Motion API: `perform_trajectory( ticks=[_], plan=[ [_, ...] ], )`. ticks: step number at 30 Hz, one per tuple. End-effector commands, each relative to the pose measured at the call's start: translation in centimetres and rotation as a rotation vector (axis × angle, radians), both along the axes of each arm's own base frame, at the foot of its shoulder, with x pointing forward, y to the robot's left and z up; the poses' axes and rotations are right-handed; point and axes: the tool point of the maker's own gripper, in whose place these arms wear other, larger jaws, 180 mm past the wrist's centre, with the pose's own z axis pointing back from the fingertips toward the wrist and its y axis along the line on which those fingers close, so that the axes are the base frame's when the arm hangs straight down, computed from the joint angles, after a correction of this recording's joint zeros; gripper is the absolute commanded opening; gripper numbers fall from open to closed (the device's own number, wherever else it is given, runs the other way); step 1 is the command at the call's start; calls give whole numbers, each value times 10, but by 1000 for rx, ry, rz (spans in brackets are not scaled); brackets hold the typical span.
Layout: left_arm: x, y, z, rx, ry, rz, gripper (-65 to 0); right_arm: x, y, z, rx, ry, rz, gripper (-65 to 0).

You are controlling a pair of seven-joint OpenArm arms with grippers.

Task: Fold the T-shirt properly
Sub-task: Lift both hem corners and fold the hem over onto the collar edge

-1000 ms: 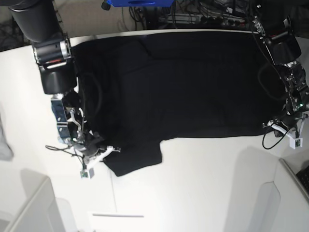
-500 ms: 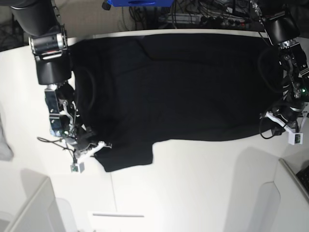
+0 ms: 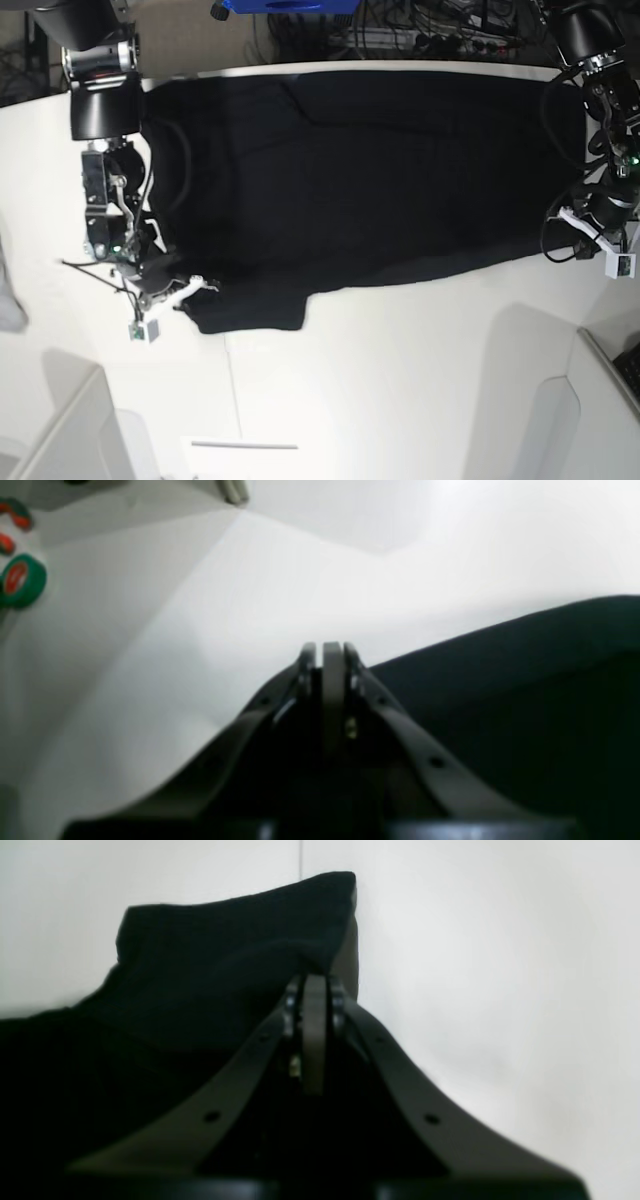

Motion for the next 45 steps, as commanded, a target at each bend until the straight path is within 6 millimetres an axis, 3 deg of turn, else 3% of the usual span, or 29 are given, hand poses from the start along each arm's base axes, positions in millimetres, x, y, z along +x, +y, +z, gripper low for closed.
perform_trajectory(
  ticks=[1,14,20,25,37,45],
  plan=[
    [6,2,19,30,-55,-16,-650,12,-7,25,-3,-75,-10,-650],
    [-10,-17,27,68,-61,-67,-650,-17,-14,40,4,-91,-20,-650],
    [-33,4,26,68,-27,9,-650,-31,-9,39,1,-95,-6,-650],
    [-45,6,23,84,5,-5,-650,-49,-6,45,3,-78,7,-650],
    [-63,8,10,87,61,-6,-650,-93,-27,62,-19,-43,-35,-650],
    [-68,6,8,92,74,-11,-650,-120,-36,57,-11,-19,-80,-650]
  ],
)
